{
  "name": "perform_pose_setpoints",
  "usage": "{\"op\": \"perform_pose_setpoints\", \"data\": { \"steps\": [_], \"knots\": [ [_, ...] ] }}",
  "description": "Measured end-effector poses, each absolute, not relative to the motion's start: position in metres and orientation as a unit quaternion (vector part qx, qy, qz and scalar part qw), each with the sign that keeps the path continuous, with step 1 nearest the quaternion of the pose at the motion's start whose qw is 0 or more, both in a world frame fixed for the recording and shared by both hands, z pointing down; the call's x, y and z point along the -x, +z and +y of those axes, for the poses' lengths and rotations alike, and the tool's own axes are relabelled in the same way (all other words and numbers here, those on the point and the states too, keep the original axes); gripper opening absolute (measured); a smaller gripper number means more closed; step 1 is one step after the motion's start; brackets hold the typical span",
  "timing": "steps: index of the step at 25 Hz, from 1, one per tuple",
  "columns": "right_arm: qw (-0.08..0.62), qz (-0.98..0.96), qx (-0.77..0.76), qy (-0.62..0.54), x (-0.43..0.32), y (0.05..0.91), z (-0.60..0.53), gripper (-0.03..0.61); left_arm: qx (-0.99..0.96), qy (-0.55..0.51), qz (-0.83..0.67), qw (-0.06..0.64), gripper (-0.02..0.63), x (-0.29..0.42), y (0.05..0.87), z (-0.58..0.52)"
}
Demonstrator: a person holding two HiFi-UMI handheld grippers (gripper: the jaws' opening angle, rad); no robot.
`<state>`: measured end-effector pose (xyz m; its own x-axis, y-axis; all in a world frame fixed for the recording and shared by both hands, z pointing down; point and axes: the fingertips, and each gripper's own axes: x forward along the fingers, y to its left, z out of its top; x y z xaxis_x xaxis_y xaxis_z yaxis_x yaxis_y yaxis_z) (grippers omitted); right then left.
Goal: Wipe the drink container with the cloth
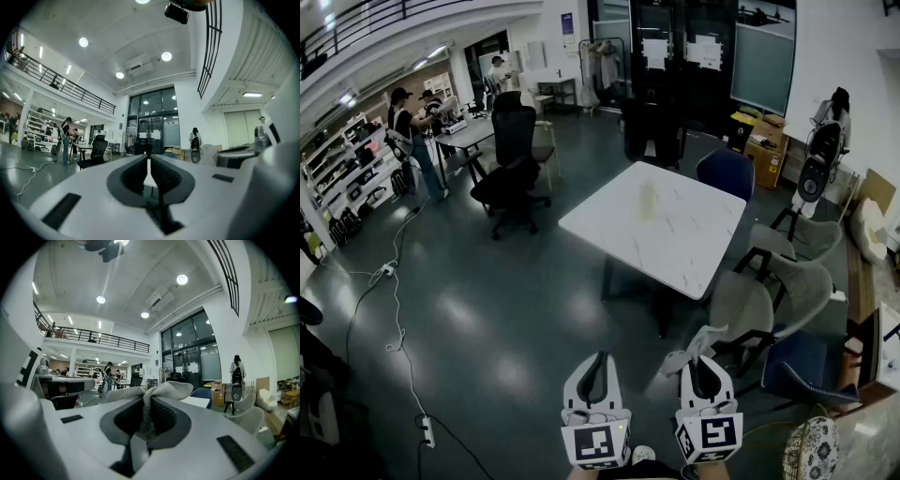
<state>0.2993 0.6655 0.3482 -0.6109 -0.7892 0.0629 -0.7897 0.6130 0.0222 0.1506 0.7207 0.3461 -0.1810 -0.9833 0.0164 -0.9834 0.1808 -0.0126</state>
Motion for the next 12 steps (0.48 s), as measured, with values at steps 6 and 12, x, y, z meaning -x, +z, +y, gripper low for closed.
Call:
{"op": "perform_pose_setpoints", "data": {
  "steps": [6,12],
  "knots": [
    [0.033,-0.897,-0.440,0.005,-0.299,0.350,0.659,0.044,-0.646,0.005,-0.763,0.001,0.030,-0.154,0.340,0.712],
    [0.034,-0.897,-0.441,0.020,-0.300,0.358,0.652,0.043,-0.646,0.008,-0.763,0.001,0.029,-0.155,0.342,0.704]
  ]
}}
